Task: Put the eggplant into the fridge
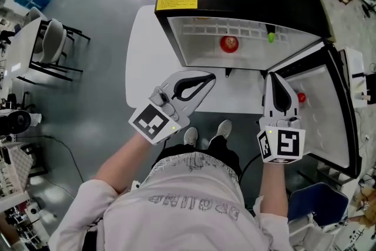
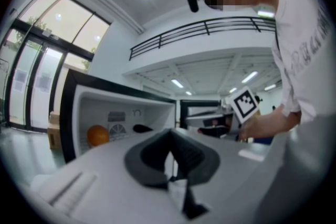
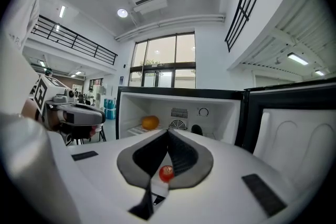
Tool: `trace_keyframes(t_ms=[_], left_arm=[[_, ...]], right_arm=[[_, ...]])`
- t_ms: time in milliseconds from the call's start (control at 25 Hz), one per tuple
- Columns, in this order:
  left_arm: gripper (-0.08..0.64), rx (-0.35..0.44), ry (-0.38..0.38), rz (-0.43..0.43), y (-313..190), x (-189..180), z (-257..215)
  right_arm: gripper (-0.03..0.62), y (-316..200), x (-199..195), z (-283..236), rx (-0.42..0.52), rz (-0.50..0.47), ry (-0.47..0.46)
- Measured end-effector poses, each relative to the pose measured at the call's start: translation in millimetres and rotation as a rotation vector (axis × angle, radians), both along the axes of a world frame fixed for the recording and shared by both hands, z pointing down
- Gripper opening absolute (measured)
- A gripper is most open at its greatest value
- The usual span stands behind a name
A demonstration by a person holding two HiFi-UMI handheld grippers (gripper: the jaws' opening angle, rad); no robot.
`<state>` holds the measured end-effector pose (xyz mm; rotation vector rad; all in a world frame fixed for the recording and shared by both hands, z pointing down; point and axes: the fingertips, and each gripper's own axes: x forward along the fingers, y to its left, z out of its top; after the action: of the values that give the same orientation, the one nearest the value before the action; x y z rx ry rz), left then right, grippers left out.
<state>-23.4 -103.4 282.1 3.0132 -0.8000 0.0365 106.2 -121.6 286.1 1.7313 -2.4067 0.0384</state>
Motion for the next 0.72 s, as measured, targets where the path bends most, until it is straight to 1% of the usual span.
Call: trace_keyframes(t_ms=[440,720], left_arm=[[0.006,0.004,0.004,0.013,2.5,2.8,-2.8],[0.008,0.005,0.008,0.015,4.0,4.1,-4.0]], right_arm=[[0.005,15.3,-6.7,13.3,-0.049,-0.034,-0.036],[0.005,16.5,-13.8,14.7,-0.057,-0.046,-0.054]])
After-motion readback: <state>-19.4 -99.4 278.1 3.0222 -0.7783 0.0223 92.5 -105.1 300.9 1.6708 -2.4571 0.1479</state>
